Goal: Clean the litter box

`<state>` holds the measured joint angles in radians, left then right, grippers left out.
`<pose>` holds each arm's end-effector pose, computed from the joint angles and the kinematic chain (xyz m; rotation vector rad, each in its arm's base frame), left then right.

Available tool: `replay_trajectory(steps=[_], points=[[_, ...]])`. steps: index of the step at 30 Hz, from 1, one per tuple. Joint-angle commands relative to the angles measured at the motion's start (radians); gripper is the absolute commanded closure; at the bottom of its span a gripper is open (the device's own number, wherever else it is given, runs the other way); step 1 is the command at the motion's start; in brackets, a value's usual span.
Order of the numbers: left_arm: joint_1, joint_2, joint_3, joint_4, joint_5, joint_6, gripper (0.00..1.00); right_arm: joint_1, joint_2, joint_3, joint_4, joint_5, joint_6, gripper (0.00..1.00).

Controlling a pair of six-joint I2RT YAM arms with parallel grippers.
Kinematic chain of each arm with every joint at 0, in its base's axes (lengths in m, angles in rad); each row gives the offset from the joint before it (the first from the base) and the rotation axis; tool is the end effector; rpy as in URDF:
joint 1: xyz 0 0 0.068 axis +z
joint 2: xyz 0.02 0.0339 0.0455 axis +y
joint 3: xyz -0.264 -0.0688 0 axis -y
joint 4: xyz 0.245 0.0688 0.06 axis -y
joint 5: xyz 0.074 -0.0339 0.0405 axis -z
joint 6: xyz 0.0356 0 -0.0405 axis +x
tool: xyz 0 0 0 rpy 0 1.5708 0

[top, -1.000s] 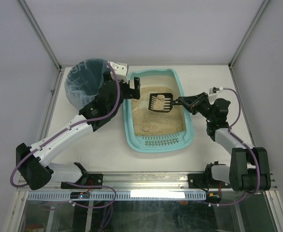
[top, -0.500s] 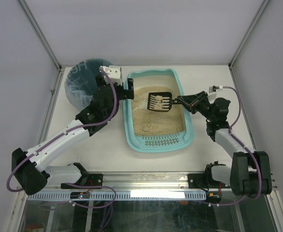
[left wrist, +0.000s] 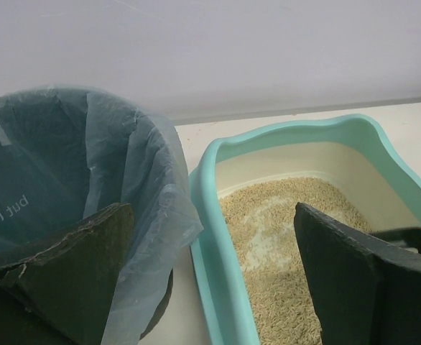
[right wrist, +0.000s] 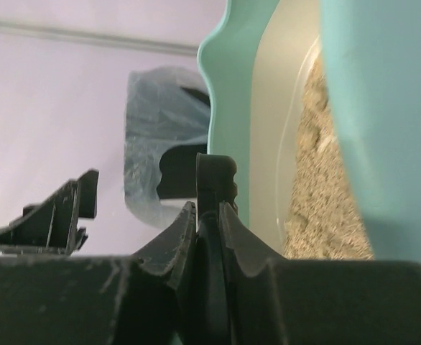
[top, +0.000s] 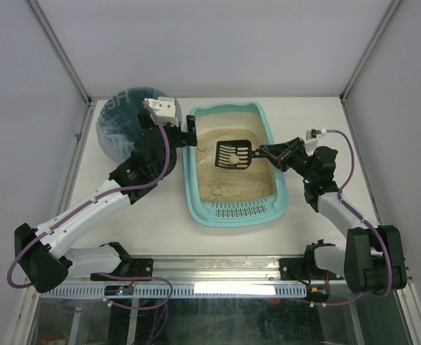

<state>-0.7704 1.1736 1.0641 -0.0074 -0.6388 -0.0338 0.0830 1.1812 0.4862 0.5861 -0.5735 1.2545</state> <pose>0.2084 -0.1727 0.3778 0.1367 1.6594 -0.0699 0.2472 0.0399 0.2356 0.6087 1.7931 1.4412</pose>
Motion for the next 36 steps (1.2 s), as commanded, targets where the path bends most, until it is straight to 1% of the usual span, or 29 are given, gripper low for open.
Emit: replay_trajectory(steps=[1, 2, 3, 5, 6, 7, 9, 10, 11, 12, 13, 14, 16, 17, 18, 19, 21, 22, 24, 25, 26, 28, 29, 30, 31, 32, 33, 34, 36], points=[[0.011, -0.023, 0.003, 0.045, -0.009, 0.02, 0.01, -0.029, -0.057, 0.021, -0.006, 0.046, 0.002, 1.0], [0.012, -0.022, 0.002, 0.041, -0.012, 0.019, 0.01, -0.056, -0.074, -0.011, 0.012, 0.077, 0.032, 1.0], [0.013, -0.024, 0.003, 0.038, -0.018, 0.018, 0.01, -0.053, -0.069, -0.015, 0.051, 0.058, 0.033, 1.0], [0.011, -0.031, 0.0, 0.04, -0.025, 0.017, 0.01, 0.031, -0.031, 0.054, 0.053, -0.008, -0.037, 1.0], [0.012, -0.031, 0.002, 0.04, -0.023, 0.016, 0.01, 0.063, -0.027, 0.081, 0.03, -0.015, -0.068, 1.0], [0.012, -0.03, 0.003, 0.041, -0.017, 0.012, 0.01, 0.063, -0.04, 0.087, -0.002, -0.001, -0.084, 1.0], [0.012, -0.025, 0.006, 0.036, -0.011, 0.008, 0.01, -0.011, -0.09, 0.021, -0.058, 0.082, -0.038, 1.0], [0.013, -0.025, 0.007, 0.029, -0.014, 0.006, 0.01, -0.041, -0.099, -0.007, -0.02, 0.086, 0.002, 1.0], [0.012, -0.028, 0.007, 0.028, -0.019, 0.006, 0.01, -0.04, -0.086, 0.001, 0.025, 0.041, 0.007, 1.0], [0.012, -0.03, 0.006, 0.028, -0.023, 0.006, 0.01, 0.005, -0.06, 0.038, 0.035, 0.0, -0.017, 1.0], [0.012, -0.032, 0.005, 0.031, -0.024, 0.006, 0.01, 0.041, -0.037, 0.064, 0.032, -0.021, -0.05, 1.0], [0.013, -0.03, 0.006, 0.03, -0.021, 0.006, 0.01, 0.05, -0.042, 0.072, 0.009, -0.018, -0.068, 1.0], [0.013, -0.023, 0.009, 0.028, -0.015, 0.004, 0.01, -0.014, -0.09, 0.03, -0.055, 0.057, -0.049, 1.0], [0.014, -0.02, 0.013, 0.022, -0.015, 0.002, 0.01, -0.049, -0.105, -0.006, -0.038, 0.084, -0.005, 1.0], [0.013, -0.019, 0.013, 0.017, -0.02, 0.002, 0.01, -0.055, -0.096, -0.023, 0.01, 0.071, 0.021, 1.0], [0.014, -0.021, 0.013, 0.017, -0.024, 0.001, 0.01, -0.034, -0.068, 0.002, 0.032, 0.023, 0.017, 1.0], [0.013, -0.025, 0.01, 0.022, -0.027, 0.003, 0.01, 0.035, -0.032, 0.055, 0.04, -0.026, -0.029, 1.0], [0.014, -0.025, 0.011, 0.023, -0.024, 0.003, 0.01, 0.036, -0.042, 0.052, 0.022, -0.01, -0.033, 1.0], [0.013, -0.021, 0.013, 0.02, -0.019, 0.003, 0.01, -0.024, -0.087, 0.01, -0.049, 0.061, -0.002, 1.0], [0.014, -0.021, 0.014, 0.017, -0.022, 0.003, 0.01, -0.04, -0.098, -0.013, -0.025, 0.083, 0.019, 1.0], [0.013, -0.023, 0.013, 0.016, -0.027, 0.003, 0.01, -0.034, -0.087, -0.011, 0.004, 0.056, 0.011, 1.0], [0.013, -0.028, 0.01, 0.021, -0.033, 0.006, 0.01, 0.037, -0.051, 0.065, 0.009, -0.016, -0.051, 1.0], [0.014, -0.028, 0.011, 0.024, -0.03, 0.006, 0.01, 0.05, -0.051, 0.076, -0.003, -0.02, -0.069, 1.0], [0.015, -0.025, 0.012, 0.024, -0.024, 0.005, 0.01, 0.041, -0.074, 0.065, -0.033, 0.011, -0.073, 1.0], [0.016, -0.022, 0.014, 0.021, -0.021, 0.003, 0.01, 0.009, -0.101, 0.047, -0.085, 0.075, -0.061, 1.0], [0.015, -0.02, 0.017, 0.016, -0.022, 0.002, 0.01, -0.019, -0.125, 0.019, -0.106, 0.107, -0.035, 1.0], [0.014, -0.022, 0.018, 0.012, -0.026, 0.0, 0.01, -0.027, -0.126, 0.007, -0.066, 0.091, -0.018, 1.0], [0.014, -0.024, 0.017, 0.013, -0.032, 0.001, 0.01, -0.014, -0.105, 0.03, -0.036, 0.038, -0.028, 1.0], [0.015, -0.029, 0.017, 0.016, -0.037, 0.005, 0.01, 0.061, -0.059, 0.083, -0.024, -0.01, -0.077, 1.0]])
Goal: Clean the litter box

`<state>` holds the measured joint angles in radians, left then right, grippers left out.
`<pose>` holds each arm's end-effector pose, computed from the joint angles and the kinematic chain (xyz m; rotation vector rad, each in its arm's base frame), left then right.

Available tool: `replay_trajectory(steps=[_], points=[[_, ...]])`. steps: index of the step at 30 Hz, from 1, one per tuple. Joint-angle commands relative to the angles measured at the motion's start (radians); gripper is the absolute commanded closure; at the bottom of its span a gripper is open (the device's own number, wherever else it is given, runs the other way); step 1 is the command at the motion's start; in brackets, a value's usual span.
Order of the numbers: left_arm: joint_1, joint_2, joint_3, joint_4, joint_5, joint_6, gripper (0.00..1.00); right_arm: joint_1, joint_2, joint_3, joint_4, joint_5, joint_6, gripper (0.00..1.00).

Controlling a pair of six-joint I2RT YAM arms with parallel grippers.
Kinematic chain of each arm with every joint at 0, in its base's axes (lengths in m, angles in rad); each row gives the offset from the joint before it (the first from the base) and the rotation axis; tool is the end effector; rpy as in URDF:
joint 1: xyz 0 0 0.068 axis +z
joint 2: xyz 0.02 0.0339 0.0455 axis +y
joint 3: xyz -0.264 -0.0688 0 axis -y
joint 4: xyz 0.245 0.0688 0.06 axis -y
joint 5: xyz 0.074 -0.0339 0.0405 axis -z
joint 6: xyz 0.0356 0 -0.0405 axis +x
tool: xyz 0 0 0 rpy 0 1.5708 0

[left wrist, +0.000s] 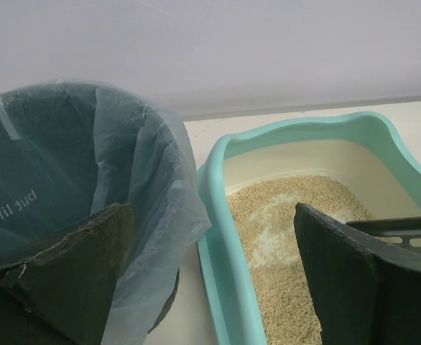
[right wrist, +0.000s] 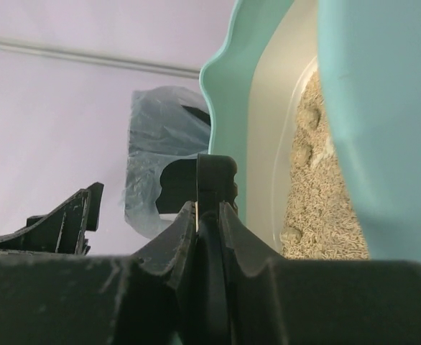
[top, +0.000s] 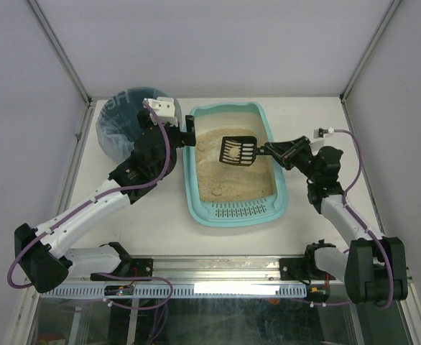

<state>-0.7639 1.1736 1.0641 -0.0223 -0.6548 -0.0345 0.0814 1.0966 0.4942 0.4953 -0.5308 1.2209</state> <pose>0.2095 -0.1706 0.3764 0.1263 1.6706 -0.0444 0.2372 0.0374 0.2478 0.6078 1.7728 1.3848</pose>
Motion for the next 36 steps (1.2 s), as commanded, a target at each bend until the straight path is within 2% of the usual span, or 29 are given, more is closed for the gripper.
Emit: replay_trajectory(steps=[1, 3, 5, 7, 12, 17, 24, 36], points=[[0.009, -0.029, 0.017, 0.031, -0.018, 0.006, 0.01, 0.062, 0.024, 0.074, 0.055, -0.034, -0.049, 1.0], [0.011, -0.029, 0.016, 0.031, -0.016, 0.004, 0.01, -0.002, -0.019, 0.025, -0.003, 0.048, -0.006, 1.0], [0.012, -0.034, 0.016, 0.03, -0.025, 0.005, 0.01, -0.021, -0.017, -0.01, 0.063, 0.034, 0.043, 1.0], [0.012, -0.039, 0.013, 0.033, -0.028, 0.008, 0.01, 0.039, 0.032, 0.052, 0.085, -0.038, 0.003, 1.0], [0.017, -0.041, 0.023, 0.027, -0.039, -0.001, 0.01, 0.063, -0.007, 0.065, 0.003, 0.057, -0.03, 1.0], [0.044, -0.072, 0.03, 0.023, -0.085, -0.025, 0.01, 0.079, 0.01, 0.132, -0.008, 0.046, -0.025, 1.0], [0.151, -0.132, 0.037, -0.009, -0.182, -0.108, 0.01, 0.185, 0.061, 0.365, -0.175, 0.156, -0.094, 1.0], [0.231, -0.279, -0.051, 0.095, -0.273, -0.097, 0.01, 0.39, 0.442, 0.916, -0.31, 0.234, -0.223, 1.0]])
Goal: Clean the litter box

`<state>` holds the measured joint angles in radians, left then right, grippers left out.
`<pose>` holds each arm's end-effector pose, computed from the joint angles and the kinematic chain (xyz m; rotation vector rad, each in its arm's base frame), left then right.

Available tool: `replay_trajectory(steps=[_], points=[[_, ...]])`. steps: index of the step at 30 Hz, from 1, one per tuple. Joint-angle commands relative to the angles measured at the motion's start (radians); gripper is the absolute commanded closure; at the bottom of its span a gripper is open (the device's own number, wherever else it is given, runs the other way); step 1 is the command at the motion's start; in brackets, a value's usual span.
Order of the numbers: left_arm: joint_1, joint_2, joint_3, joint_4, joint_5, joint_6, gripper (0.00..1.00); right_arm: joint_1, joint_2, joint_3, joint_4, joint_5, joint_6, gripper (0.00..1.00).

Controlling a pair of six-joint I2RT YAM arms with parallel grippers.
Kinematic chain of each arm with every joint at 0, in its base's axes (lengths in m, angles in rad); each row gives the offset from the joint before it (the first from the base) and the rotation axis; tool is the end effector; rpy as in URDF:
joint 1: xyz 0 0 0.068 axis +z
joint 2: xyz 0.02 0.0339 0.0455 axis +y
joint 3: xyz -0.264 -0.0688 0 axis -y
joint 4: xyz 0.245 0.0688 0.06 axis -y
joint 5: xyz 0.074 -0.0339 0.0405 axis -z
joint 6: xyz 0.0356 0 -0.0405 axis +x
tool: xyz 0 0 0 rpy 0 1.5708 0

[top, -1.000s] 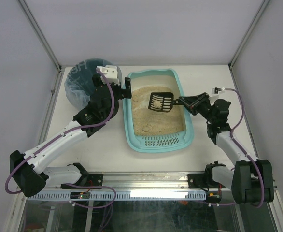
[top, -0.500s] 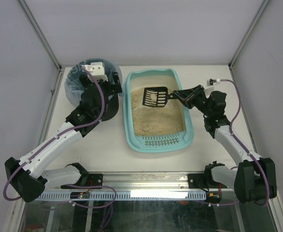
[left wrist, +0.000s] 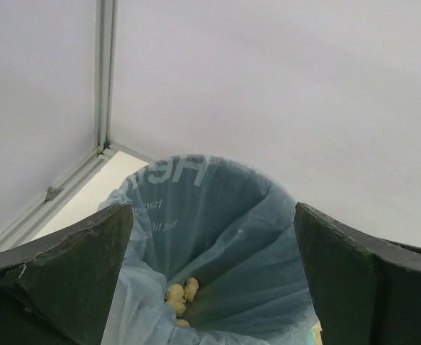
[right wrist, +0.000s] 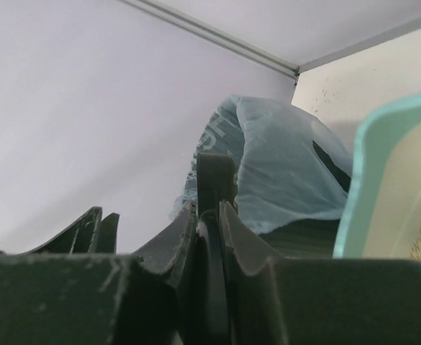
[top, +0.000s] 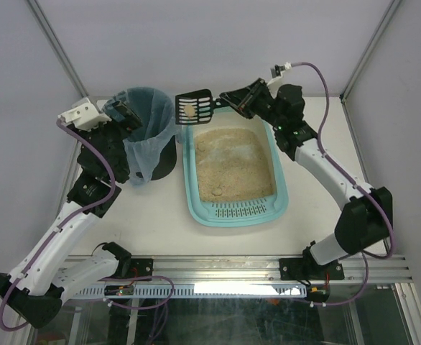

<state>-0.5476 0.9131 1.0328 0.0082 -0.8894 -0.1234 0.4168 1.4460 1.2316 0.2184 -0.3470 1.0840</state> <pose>0.1769 -0.0755 0.4236 -0.4184 1.4313 0.0992 0.3122 0.1515 0.3824 0.2799 1.7407 1.4114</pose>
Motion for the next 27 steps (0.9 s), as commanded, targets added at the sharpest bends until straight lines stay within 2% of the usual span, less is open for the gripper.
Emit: replay_trajectory(steps=[1, 4, 9, 15, 20, 27], points=[[0.016, -0.02, -0.021, 0.067, -0.039, -0.008, 0.01, 0.071, 0.126, 0.234, -0.05, 0.062, -0.11, 1.0], [0.018, -0.019, -0.024, 0.07, -0.029, -0.014, 0.01, 0.121, 0.226, 0.403, -0.104, 0.097, -0.199, 1.0], [0.02, -0.02, -0.027, 0.07, -0.025, -0.014, 0.01, 0.182, 0.36, 0.588, -0.128, 0.107, -0.379, 1.0], [0.029, -0.033, -0.035, 0.08, -0.029, -0.009, 0.01, 0.233, 0.509, 0.809, -0.179, 0.038, -0.633, 1.0], [0.037, -0.039, -0.04, 0.084, -0.026, -0.01, 0.01, 0.268, 0.536, 0.856, -0.157, 0.014, -0.797, 1.0], [0.04, -0.039, -0.041, 0.085, -0.016, -0.013, 0.01, 0.276, 0.511, 0.843, -0.111, -0.03, -0.858, 1.0]])
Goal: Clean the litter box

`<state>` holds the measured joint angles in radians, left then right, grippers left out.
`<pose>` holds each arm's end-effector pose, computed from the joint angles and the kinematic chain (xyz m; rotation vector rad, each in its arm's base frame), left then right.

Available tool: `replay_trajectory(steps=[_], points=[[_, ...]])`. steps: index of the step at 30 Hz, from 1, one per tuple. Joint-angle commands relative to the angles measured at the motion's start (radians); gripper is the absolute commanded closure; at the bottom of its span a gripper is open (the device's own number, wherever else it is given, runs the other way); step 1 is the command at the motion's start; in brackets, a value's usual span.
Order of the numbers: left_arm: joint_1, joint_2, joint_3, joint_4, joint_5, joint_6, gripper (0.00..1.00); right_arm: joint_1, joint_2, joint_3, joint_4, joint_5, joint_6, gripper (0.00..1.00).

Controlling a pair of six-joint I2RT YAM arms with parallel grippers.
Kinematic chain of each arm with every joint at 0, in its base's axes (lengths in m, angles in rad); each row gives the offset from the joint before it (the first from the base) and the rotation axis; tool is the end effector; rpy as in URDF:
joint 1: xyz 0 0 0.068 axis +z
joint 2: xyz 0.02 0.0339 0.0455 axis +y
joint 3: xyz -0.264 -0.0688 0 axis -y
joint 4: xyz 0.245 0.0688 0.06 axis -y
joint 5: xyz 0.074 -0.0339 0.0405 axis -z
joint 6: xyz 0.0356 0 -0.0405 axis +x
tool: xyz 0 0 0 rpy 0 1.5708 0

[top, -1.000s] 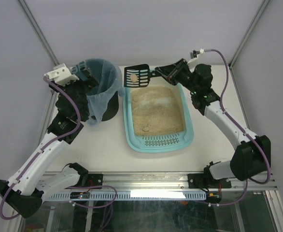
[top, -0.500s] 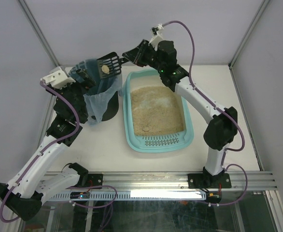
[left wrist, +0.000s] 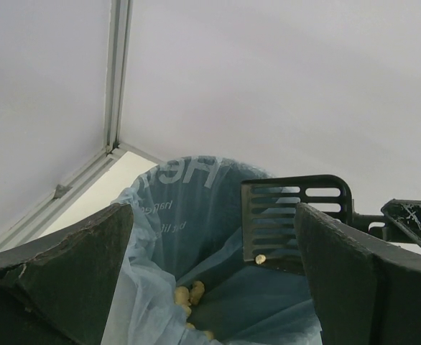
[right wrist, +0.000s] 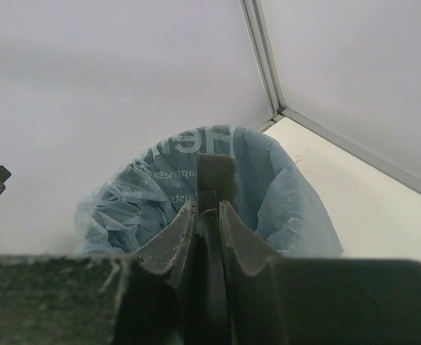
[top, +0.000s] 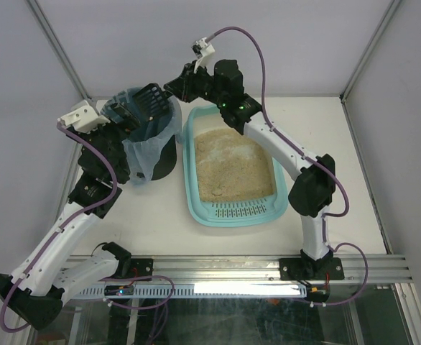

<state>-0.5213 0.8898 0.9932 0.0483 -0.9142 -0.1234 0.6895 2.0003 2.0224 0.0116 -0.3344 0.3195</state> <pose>0.1753 -0.0681 0.4180 -0.4671 1.4040 0.1253 0.3638 0.3151 0.4225 -0.5733 1.5331 1.0443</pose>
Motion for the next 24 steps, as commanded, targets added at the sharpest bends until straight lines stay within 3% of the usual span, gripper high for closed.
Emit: replay_trajectory(steps=[1, 10, 18, 24], points=[[0.014, -0.017, -0.001, 0.045, 0.014, -0.012, 0.01, 0.007, -0.053, 0.048, 0.103, -0.047, -0.116, 1.0], [0.015, -0.026, -0.007, 0.047, 0.03, -0.016, 0.01, 0.036, -0.091, 0.045, 0.084, -0.028, -0.328, 1.0], [0.015, -0.025, -0.009, 0.048, 0.05, -0.015, 0.01, 0.038, -0.186, -0.013, 0.098, 0.038, -0.299, 1.0], [0.014, -0.077, -0.024, 0.065, 0.272, -0.023, 0.01, 0.034, -0.443, -0.214, 0.048, 0.266, -0.236, 1.0]])
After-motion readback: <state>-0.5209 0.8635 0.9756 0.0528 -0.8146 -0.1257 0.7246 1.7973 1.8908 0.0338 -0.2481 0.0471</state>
